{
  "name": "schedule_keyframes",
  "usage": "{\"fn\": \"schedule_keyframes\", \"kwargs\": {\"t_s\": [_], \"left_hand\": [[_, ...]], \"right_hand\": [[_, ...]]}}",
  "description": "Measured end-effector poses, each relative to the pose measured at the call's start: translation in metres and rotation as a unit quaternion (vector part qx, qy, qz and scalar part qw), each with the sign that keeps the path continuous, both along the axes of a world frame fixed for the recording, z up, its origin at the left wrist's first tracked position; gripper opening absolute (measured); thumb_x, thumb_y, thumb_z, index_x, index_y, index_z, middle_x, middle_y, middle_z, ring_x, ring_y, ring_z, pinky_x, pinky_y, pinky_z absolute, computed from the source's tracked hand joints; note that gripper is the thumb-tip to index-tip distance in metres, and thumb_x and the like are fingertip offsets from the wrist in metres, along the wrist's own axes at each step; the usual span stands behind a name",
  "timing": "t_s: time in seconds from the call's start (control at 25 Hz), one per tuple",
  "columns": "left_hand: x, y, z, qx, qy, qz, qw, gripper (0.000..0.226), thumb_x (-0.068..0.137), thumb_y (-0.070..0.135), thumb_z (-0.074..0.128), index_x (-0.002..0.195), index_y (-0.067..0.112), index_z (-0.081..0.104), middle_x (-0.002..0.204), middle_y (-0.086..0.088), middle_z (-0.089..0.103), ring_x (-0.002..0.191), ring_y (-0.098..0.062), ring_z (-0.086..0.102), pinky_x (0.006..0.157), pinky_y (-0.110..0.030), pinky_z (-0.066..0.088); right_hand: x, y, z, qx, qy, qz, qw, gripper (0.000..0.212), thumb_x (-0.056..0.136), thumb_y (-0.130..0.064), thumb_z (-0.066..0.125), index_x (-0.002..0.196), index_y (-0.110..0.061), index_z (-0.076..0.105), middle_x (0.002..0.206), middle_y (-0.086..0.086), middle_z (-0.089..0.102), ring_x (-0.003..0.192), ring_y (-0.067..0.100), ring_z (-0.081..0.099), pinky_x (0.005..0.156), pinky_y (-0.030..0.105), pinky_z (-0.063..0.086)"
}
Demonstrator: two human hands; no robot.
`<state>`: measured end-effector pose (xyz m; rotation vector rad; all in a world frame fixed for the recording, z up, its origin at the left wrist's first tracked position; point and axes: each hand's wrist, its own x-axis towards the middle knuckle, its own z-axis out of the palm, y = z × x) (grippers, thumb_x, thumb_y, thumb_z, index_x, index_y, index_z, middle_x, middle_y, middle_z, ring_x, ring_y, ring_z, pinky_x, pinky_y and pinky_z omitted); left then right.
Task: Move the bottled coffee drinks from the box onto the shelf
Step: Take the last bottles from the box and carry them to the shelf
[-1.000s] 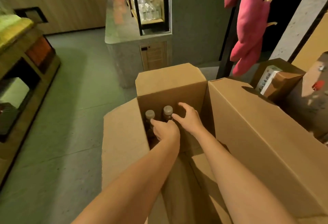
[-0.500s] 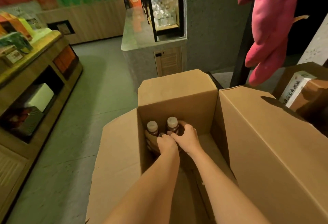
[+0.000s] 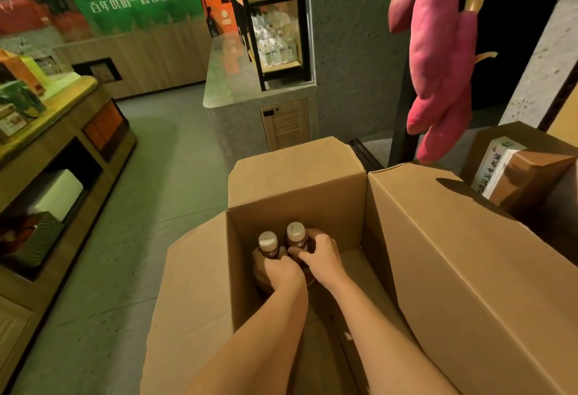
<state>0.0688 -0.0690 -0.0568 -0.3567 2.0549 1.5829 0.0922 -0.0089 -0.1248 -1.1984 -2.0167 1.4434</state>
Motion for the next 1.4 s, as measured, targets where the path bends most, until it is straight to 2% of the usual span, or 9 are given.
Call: {"fn": "schedule_keyframes", "kwargs": {"t_s": [0.12, 0.4, 0.56, 0.76, 0.88, 0.96, 1.04, 1.16, 1.4], "left_hand": [[0.001, -0.004, 0.002, 0.011, 0.039, -0.002, 0.999, 0.047, 0.092, 0.003, 0.052, 0.137, 0.008, 0.042, 0.134, -0.016, 0.050, 0.127, -0.033, 0.045, 0.106, -0.046, 0.035], [-0.002, -0.018, 0.039, 0.077, 0.167, -0.141, 0.973, 0.034, 0.089, 0.010, 0.059, 0.122, 0.016, 0.054, 0.120, -0.005, 0.060, 0.118, -0.023, 0.054, 0.103, -0.045, 0.042], [-0.014, -0.035, 0.088, 0.163, 0.229, -0.212, 0.936, 0.024, 0.090, 0.015, 0.060, 0.112, 0.021, 0.055, 0.113, 0.003, 0.060, 0.108, -0.013, 0.055, 0.100, -0.035, 0.042], [-0.053, -0.064, 0.152, 0.258, 0.328, -0.253, 0.873, 0.025, 0.087, 0.023, 0.064, 0.110, 0.014, 0.060, 0.099, 0.005, 0.062, 0.095, -0.007, 0.057, 0.088, -0.022, 0.043], [-0.095, -0.082, 0.184, 0.302, 0.365, -0.273, 0.837, 0.016, 0.084, 0.024, 0.067, 0.099, 0.019, 0.062, 0.088, 0.013, 0.063, 0.087, 0.001, 0.059, 0.078, -0.013, 0.043], [-0.134, -0.094, 0.200, 0.315, 0.380, -0.278, 0.824, 0.016, 0.084, 0.026, 0.067, 0.098, 0.019, 0.063, 0.088, 0.012, 0.064, 0.088, -0.001, 0.061, 0.079, -0.016, 0.045], [-0.180, -0.105, 0.211, 0.322, 0.395, -0.280, 0.814, 0.018, 0.082, 0.026, 0.068, 0.098, 0.019, 0.064, 0.090, 0.009, 0.066, 0.090, -0.003, 0.063, 0.083, -0.022, 0.049], [-0.264, -0.118, 0.222, 0.326, 0.411, -0.278, 0.804, 0.014, 0.081, 0.027, 0.070, 0.092, 0.019, 0.068, 0.086, 0.006, 0.070, 0.084, -0.006, 0.066, 0.081, -0.030, 0.055], [-0.455, -0.132, 0.260, 0.316, 0.439, -0.275, 0.795, 0.006, 0.077, 0.028, 0.074, 0.079, 0.025, 0.070, 0.076, 0.003, 0.072, 0.076, -0.013, 0.069, 0.076, -0.038, 0.057]], "right_hand": [[0.010, -0.002, 0.019, 0.040, 0.016, -0.002, 0.999, 0.042, 0.083, -0.025, 0.068, 0.121, -0.012, 0.056, 0.124, 0.005, 0.058, 0.113, 0.018, 0.054, 0.085, 0.024, 0.042], [0.039, -0.016, 0.099, 0.100, 0.038, -0.057, 0.993, 0.044, 0.088, -0.023, 0.063, 0.129, -0.015, 0.050, 0.133, 0.003, 0.053, 0.127, 0.020, 0.047, 0.102, 0.032, 0.038], [0.044, -0.043, 0.157, 0.154, 0.054, -0.097, 0.982, 0.047, 0.090, -0.023, 0.060, 0.134, -0.016, 0.046, 0.137, 0.003, 0.051, 0.129, 0.019, 0.045, 0.104, 0.031, 0.037], [0.017, -0.076, 0.222, 0.230, 0.119, -0.144, 0.955, 0.039, 0.088, -0.029, 0.062, 0.124, -0.018, 0.054, 0.121, -0.002, 0.061, 0.111, 0.008, 0.053, 0.099, 0.028, 0.043], [-0.021, -0.093, 0.261, 0.249, 0.154, -0.137, 0.946, 0.030, 0.088, -0.028, 0.061, 0.117, -0.022, 0.055, 0.107, -0.013, 0.059, 0.099, -0.001, 0.052, 0.091, 0.017, 0.042], [-0.057, -0.104, 0.283, 0.257, 0.177, -0.116, 0.943, 0.019, 0.089, -0.027, 0.060, 0.105, -0.032, 0.053, 0.094, -0.024, 0.054, 0.087, -0.008, 0.052, 0.078, 0.005, 0.035], [-0.098, -0.112, 0.300, 0.260, 0.197, -0.094, 0.941, 0.018, 0.088, -0.028, 0.061, 0.094, -0.040, 0.050, 0.088, -0.029, 0.052, 0.082, -0.012, 0.051, 0.069, 0.002, 0.033], [-0.176, -0.117, 0.318, 0.251, 0.222, -0.066, 0.940, 0.015, 0.087, -0.026, 0.063, 0.092, -0.037, 0.053, 0.087, -0.024, 0.058, 0.082, -0.010, 0.055, 0.068, 0.005, 0.037], [-0.357, -0.115, 0.348, 0.209, 0.281, -0.054, 0.935, 0.010, 0.087, -0.025, 0.063, 0.096, -0.022, 0.061, 0.093, -0.005, 0.066, 0.096, 0.012, 0.060, 0.086, 0.027, 0.043]]}}
